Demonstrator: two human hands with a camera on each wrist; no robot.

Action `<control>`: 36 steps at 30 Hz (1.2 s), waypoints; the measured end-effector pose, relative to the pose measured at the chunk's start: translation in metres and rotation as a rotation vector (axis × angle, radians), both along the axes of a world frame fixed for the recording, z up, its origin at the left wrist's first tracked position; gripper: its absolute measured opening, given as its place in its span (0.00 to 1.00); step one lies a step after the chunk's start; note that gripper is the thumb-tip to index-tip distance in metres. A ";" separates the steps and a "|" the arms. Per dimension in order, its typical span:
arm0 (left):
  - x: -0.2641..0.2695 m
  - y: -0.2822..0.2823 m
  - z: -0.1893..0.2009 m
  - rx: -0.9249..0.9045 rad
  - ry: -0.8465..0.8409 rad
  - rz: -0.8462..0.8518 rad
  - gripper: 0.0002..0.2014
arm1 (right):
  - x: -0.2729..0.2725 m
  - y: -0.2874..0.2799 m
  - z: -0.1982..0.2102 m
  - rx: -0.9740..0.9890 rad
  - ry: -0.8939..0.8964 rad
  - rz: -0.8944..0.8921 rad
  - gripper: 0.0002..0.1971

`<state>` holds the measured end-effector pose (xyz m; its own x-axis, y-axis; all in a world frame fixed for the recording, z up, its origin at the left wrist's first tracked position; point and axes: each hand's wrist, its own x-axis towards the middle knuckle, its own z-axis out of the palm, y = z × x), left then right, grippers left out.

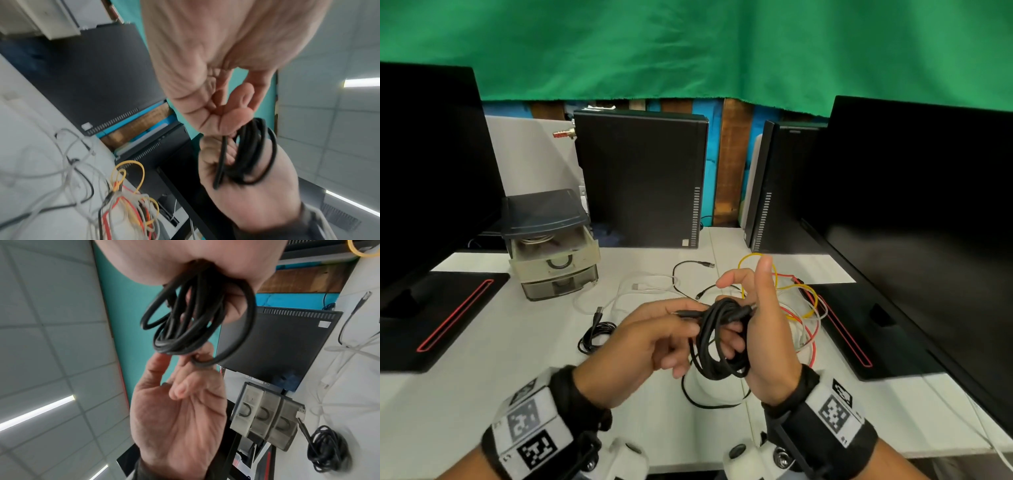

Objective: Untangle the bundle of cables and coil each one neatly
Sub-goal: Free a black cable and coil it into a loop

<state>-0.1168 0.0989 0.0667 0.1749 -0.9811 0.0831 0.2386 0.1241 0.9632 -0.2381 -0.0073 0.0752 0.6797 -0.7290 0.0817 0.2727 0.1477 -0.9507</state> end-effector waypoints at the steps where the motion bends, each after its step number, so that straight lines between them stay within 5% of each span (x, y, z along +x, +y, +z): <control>1: -0.007 0.000 0.000 -0.015 0.059 -0.027 0.21 | 0.000 0.001 0.000 0.010 -0.006 0.005 0.38; 5: -0.022 -0.003 -0.007 -0.001 -0.065 0.161 0.26 | 0.001 0.000 -0.007 -0.189 0.053 -0.047 0.28; 11: -0.016 -0.007 -0.006 -0.016 -0.024 0.322 0.14 | 0.004 -0.005 -0.016 -0.586 0.113 -0.013 0.15; 16: -0.007 -0.007 -0.005 0.082 -0.191 0.224 0.11 | -0.002 -0.025 -0.009 -0.855 0.244 -0.062 0.28; 20: -0.011 -0.007 -0.011 0.135 -0.272 0.107 0.09 | -0.005 -0.038 -0.007 -0.765 0.188 -0.086 0.28; 24: 0.001 -0.011 -0.015 0.093 -0.167 0.171 0.06 | -0.001 -0.039 -0.013 -0.505 0.205 0.084 0.24; 29: 0.035 -0.009 -0.026 0.178 -0.052 0.221 0.11 | 0.017 -0.035 -0.037 -0.421 0.239 0.180 0.10; 33: 0.064 -0.005 -0.045 0.290 -0.314 0.290 0.07 | 0.044 -0.033 -0.057 -0.352 0.314 0.174 0.05; 36: 0.083 -0.004 -0.053 0.379 -0.356 0.307 0.06 | 0.063 -0.030 -0.066 -0.346 0.373 0.182 0.04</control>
